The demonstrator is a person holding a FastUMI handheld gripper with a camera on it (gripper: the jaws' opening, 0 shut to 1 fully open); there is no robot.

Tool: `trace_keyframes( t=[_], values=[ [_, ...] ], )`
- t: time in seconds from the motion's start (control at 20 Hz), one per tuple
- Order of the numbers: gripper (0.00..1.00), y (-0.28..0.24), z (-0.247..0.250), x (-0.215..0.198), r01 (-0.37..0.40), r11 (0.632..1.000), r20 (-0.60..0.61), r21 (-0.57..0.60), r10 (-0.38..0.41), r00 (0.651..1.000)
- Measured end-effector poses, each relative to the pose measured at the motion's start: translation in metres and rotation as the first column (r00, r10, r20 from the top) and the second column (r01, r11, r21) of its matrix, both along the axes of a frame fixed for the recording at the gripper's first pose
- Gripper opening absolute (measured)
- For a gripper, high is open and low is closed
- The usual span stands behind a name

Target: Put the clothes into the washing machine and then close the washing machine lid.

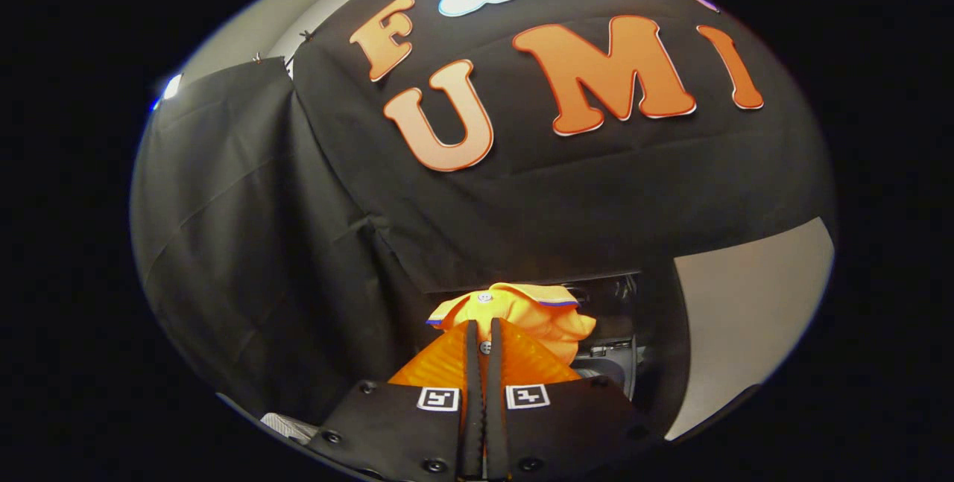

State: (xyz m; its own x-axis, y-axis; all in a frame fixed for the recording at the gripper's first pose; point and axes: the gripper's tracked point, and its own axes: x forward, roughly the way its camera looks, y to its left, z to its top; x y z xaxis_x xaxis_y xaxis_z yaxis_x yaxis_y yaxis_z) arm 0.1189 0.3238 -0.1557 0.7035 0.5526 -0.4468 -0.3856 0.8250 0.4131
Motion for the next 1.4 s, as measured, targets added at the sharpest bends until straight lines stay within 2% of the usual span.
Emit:
trace_keyframes(
  t=[0.25, 0.55, 0.95, 1.4],
  values=[
    [0.09, 0.037, -0.057, 0.009, -0.037, 0.999, -0.078, -0.022, 0.035, 0.996],
    [0.10, 0.061, -0.151, 0.020, -0.072, 0.995, -0.186, -0.068, 0.058, 0.981],
    [0.10, 0.070, -0.251, 0.034, -0.055, 0.992, -0.310, -0.116, 0.016, 0.951],
    [0.10, 0.067, -0.338, 0.019, -0.020, 0.986, -0.445, -0.166, -0.057, 0.894]
  ],
)
